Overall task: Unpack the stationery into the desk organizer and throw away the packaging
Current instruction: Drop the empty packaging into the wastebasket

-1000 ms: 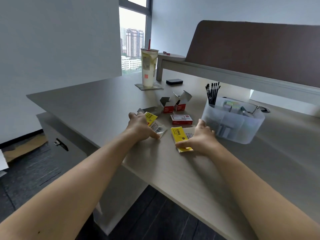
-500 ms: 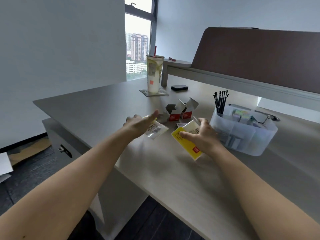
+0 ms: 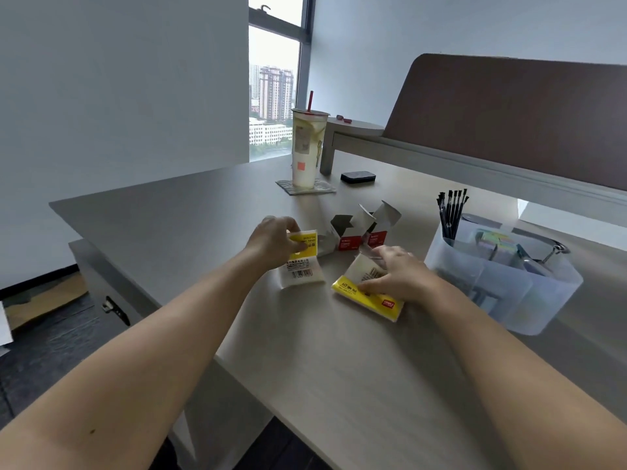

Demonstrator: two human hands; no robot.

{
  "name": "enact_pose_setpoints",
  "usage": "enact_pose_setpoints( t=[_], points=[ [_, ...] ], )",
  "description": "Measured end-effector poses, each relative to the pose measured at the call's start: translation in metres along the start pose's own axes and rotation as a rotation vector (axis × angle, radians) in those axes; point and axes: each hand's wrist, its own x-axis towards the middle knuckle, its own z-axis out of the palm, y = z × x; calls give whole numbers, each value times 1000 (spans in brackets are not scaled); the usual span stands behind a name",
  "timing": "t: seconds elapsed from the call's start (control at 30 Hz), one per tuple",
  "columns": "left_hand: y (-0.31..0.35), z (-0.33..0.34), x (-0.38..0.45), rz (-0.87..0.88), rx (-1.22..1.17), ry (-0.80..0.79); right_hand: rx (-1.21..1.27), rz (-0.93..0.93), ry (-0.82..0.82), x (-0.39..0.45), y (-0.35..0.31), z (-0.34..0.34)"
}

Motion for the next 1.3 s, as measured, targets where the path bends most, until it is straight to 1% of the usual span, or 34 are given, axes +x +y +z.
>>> enact_pose_setpoints(
  t=[0.07,0.13,0.2,0.3,0.43,0.57,0.63,0.87,0.97,1.1,1.2,1.3],
  points=[
    [0,5,5,-19,16,-44,64,10,-19,2,1,2],
    [0,11,8,-20,15,-66,71,24,0,3,2,2],
    [-1,16,10,-21,-13,-52,31,44,14,3,2,3],
    [-4,18,10,-75,-70,-38,18,50,39,2,2,4],
    [-6,14,8,-116,-73,-5,79,7,110,-1,1,6],
    [-8,14,0,-103,-97,9,126,-31,178,-7,0,7],
    [-9,12,-5,-100,-135,9,185,-38,189,-9,-2,6],
    [-14,-11,-33,-128,-305,-4,508,-28,105,-25,-18,4],
    [-24,-36,-61,-117,-369,4,515,-69,82,-40,-40,5],
    [-53,-82,-116,-124,-422,102,548,-170,49,-63,-90,12],
    [-90,-115,-164,-172,-436,194,529,-254,40,-82,-140,27],
    [-132,-141,-213,-264,-405,289,476,-347,30,-103,-194,52]
  ],
)
